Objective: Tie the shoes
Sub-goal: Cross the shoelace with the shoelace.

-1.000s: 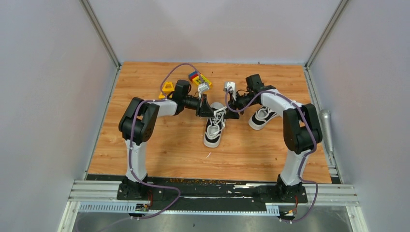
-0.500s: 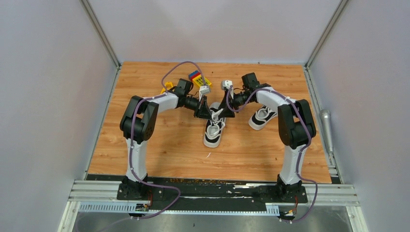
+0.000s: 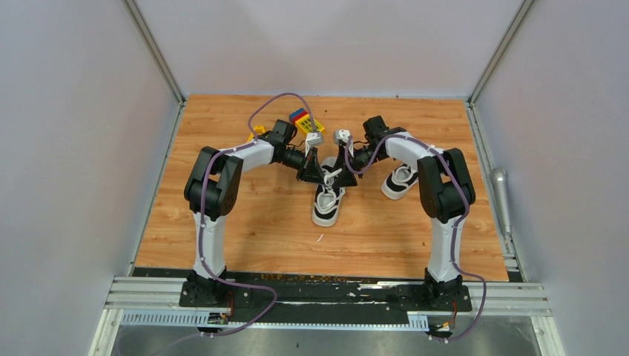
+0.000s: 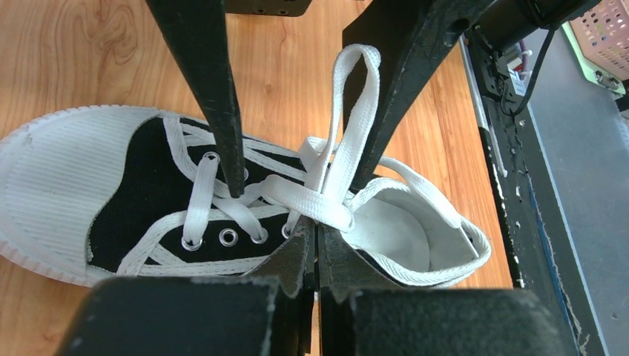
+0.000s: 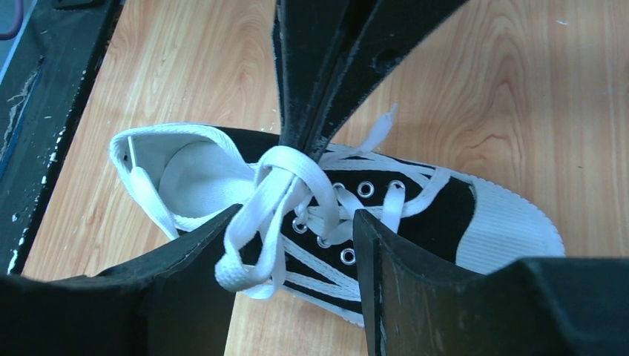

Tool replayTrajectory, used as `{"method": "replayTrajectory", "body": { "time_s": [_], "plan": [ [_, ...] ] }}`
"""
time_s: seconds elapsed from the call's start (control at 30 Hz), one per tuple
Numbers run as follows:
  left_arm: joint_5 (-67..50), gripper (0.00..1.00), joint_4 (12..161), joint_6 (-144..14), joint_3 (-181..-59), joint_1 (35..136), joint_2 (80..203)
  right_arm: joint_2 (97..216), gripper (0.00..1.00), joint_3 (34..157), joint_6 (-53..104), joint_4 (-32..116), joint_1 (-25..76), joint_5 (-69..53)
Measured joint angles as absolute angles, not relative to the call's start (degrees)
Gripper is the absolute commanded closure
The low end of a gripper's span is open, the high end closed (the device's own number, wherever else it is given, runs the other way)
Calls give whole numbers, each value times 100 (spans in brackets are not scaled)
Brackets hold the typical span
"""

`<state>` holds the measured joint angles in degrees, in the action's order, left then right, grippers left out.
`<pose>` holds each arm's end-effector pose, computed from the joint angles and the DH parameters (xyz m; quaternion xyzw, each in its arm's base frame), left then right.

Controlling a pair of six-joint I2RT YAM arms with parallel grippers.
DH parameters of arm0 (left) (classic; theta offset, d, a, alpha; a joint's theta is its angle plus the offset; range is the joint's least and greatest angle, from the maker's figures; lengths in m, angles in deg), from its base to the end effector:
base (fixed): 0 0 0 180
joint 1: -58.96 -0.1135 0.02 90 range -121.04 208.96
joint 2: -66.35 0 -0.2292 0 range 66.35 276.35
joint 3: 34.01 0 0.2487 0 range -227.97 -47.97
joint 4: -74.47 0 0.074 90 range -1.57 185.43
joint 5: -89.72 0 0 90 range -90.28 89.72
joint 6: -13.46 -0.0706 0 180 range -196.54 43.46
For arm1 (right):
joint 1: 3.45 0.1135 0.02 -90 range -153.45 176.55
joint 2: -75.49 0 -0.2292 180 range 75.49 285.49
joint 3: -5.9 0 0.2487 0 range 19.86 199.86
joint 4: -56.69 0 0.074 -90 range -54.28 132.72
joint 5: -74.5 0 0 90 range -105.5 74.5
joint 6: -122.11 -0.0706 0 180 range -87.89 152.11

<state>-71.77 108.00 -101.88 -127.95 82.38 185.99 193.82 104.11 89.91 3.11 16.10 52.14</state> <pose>0.3467 -0.2231 0.1220 0.4642 0.6488 -0.5596 0.2247 0.3462 0.1922 0.1329 -0.5755 0.5927 0.4820 0.2918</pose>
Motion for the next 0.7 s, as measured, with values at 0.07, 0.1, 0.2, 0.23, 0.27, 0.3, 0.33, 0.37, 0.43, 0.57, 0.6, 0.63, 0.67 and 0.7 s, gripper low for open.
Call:
{"method": "replayTrajectory", "body": {
  "time_s": [0.07,0.1,0.2,0.23,0.27,0.3,0.33,0.37,0.43,0.57,0.6,0.63,0.67,0.7],
  "plan": [
    [-7168,100,10853,-10249,-12819,8238,18599,19384,45,10459,9153,136,1632,5227],
    [-7159,100,10862,-10265,-12822,8238,18599,19384,45,10483,9240,68,1645,5233],
    [-7155,100,10901,-10291,-12828,8233,18599,19384,49,10535,9430,-105,1680,5233],
    [-7152,100,10903,-10291,-12828,8231,18599,19384,50,10544,9485,-150,1698,5231],
    [-7152,100,10905,-10289,-12828,8227,18601,19384,51,10549,9516,-177,1702,5231],
    [-7155,100,10903,-10286,-12828,8222,18605,19393,52,10566,9531,-216,1708,5231],
    [-7155,100,10899,-10282,-12828,8216,18608,19410,53,10588,9540,-242,1715,5233],
    [-7157,100,10897,-10273,-12828,8212,18610,19428,55,10612,9540,-253,1715,5233],
    [-7157,100,10888,-10262,-12828,8205,18612,19478,57,10656,9542,-258,1717,5231],
    [-7157,100,10879,-10256,-12828,8205,18616,19528,56,10660,9542,-262,1741,5207],
    [-7157,100,10879,-10251,-12828,8205,18619,19532,56,10660,9542,-258,1741,5200],
    [-7157,100,10879,-10249,-12828,8205,18619,19532,56,10660,9542,-249,1741,5192],
    [-7159,100,10879,-10247,-12828,8203,18619,19532,58,10660,9542,-236,1743,5185],
    [-7157,100,10879,-10245,-12828,8201,18619,19532,61,10660,9542,-225,1743,5183]
  ]
}}
